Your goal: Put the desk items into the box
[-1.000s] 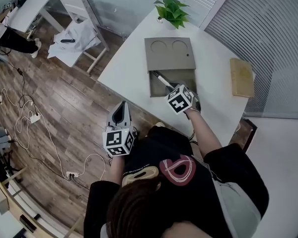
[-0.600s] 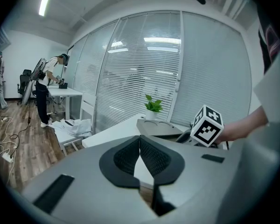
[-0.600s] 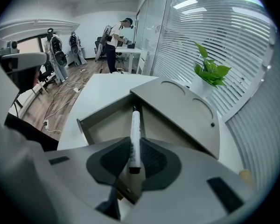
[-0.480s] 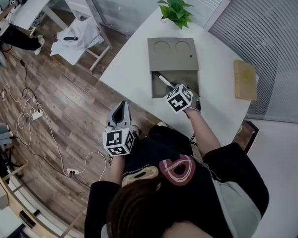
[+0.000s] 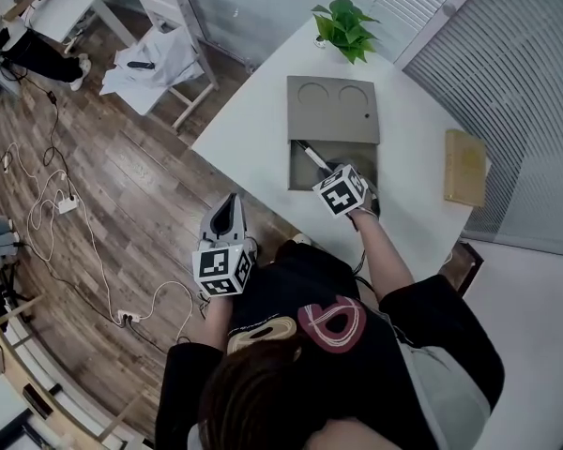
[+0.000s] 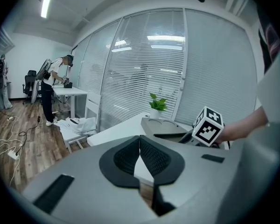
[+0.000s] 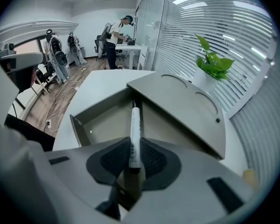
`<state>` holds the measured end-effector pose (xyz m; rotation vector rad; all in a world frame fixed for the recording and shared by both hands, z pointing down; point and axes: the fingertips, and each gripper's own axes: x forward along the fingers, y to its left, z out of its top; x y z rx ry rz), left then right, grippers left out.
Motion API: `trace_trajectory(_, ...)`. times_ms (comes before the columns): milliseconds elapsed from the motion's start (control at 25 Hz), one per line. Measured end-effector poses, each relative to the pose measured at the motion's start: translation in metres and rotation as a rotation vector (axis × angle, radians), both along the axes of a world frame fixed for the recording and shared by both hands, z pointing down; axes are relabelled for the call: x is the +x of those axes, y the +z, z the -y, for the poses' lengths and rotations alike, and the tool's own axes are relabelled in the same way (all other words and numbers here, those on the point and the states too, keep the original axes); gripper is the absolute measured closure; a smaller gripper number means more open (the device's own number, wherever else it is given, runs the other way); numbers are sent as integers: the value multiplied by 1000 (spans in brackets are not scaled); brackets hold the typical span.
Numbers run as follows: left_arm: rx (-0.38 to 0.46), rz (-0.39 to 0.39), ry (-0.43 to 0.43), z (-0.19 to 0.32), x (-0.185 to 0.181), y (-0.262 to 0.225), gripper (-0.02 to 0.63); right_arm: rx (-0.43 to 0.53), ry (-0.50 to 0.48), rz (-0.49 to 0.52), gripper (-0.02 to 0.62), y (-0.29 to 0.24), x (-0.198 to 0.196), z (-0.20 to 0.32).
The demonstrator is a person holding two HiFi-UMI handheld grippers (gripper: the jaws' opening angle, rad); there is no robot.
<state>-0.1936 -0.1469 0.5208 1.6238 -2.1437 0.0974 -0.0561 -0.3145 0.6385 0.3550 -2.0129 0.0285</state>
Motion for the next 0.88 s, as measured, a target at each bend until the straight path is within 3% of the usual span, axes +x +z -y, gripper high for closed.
trace_trajectory(560,-17,-2,-4,1,1,4,588,-48,30,22,511,2,1,3)
trace_trajectory(720,-15,1,-2,3,1,4,588,-104,60,47,428,3,1,3)
trace_trajectory(880,-14,0,19,5,1,3,588,-119,102,99,416,-3,0,2)
